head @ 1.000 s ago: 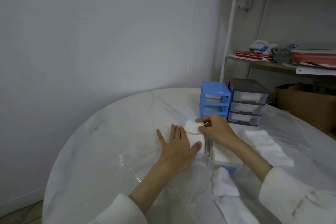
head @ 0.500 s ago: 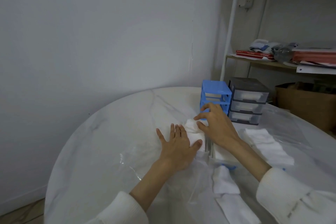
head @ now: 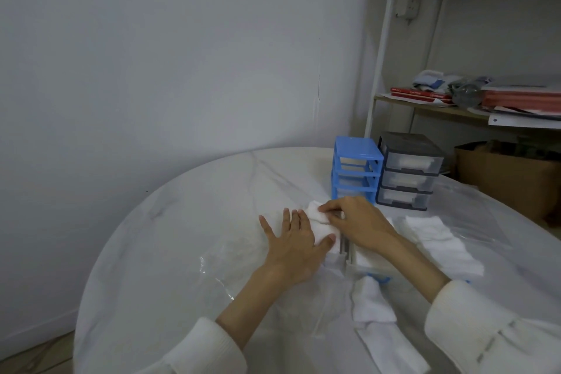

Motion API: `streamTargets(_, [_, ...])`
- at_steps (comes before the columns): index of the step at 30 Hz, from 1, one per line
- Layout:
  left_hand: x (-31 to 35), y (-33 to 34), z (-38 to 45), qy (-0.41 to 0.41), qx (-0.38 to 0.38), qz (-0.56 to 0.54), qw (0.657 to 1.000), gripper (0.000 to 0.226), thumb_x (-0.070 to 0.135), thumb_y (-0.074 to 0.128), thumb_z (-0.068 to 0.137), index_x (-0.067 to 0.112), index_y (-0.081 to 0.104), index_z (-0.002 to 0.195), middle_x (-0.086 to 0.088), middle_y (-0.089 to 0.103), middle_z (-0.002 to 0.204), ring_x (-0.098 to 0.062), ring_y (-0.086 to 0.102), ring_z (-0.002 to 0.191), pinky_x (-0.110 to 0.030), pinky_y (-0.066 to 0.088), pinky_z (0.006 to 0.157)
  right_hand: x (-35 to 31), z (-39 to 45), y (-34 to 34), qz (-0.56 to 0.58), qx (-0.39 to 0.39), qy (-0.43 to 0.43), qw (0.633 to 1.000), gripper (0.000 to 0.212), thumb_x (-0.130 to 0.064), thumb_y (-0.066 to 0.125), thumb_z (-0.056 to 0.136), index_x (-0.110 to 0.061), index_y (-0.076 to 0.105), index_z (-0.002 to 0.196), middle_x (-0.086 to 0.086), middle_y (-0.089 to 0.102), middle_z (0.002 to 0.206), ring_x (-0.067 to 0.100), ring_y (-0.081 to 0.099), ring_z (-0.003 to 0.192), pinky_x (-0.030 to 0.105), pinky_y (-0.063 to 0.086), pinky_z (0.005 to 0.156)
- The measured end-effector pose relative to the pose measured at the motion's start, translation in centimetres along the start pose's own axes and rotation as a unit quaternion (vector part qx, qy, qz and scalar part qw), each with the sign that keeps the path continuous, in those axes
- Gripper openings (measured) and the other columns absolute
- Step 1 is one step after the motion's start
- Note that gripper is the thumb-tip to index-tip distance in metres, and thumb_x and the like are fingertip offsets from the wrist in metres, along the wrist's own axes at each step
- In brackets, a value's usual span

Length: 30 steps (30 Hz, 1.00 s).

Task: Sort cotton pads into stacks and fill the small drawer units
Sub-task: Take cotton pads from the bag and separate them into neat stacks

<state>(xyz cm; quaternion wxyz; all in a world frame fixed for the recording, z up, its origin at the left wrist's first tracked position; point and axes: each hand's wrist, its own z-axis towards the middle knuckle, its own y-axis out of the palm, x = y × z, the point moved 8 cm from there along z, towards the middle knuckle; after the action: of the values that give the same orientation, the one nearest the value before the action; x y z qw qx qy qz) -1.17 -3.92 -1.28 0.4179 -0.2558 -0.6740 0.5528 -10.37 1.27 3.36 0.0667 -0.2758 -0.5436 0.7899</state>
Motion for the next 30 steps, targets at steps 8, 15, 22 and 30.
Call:
streamTargets(8, [0.4,-1.5,-0.3,0.023,0.055,-0.023,0.998,0.069,0.048,0.023,0.099,0.008,0.000,0.150,-0.005,-0.002,0.159,-0.019,-0.009,0.146,-0.054,-0.017,0.109,1.0,-2.6,-2.7,0.092,0.047,-0.028,0.994,0.028,-0.007,0.053,0.090,-0.019,0.067,0.111,-0.007,0.065,0.116,0.007,0.058,0.109,0.026,0.045,0.097])
streamTargets(15, [3.6,-5.3,-4.3,0.199,0.182,-0.226,0.936,0.014,0.014,0.056,0.089,0.021,0.066,0.098,0.007,0.064,0.093,-0.008,0.057,0.087,-0.019,0.041,0.076,0.0,-8.1,-4.9,0.108,0.017,-0.064,0.992,0.031,-0.002,0.059,0.083,-0.032,0.066,0.078,-0.015,0.066,0.082,0.002,0.058,0.077,0.014,0.046,0.066])
streamTargets(22, [6.9,-2.2,-7.7,0.283,0.099,-0.113,0.947,0.009,0.020,0.061,0.086,0.025,0.067,0.090,0.017,0.059,0.085,-0.002,0.054,0.082,-0.025,0.046,0.078,1.3,-12.8,-3.9,0.091,-0.108,-0.035,0.989,0.022,-0.002,0.059,0.078,-0.020,0.071,0.081,-0.005,0.068,0.073,0.004,0.059,0.062,0.015,0.047,0.062])
streamTargets(30, [7.1,0.0,-7.9,0.254,0.017,-0.018,0.967,0.035,0.038,0.064,0.085,0.030,0.058,0.118,0.017,0.059,0.116,-0.001,0.050,0.103,-0.018,0.037,0.081,2.3,-15.4,-1.6,0.089,-0.180,0.020,0.979,0.031,-0.048,0.074,0.072,-0.018,0.067,0.077,-0.010,0.060,0.062,0.001,0.055,0.057,0.021,0.046,0.060])
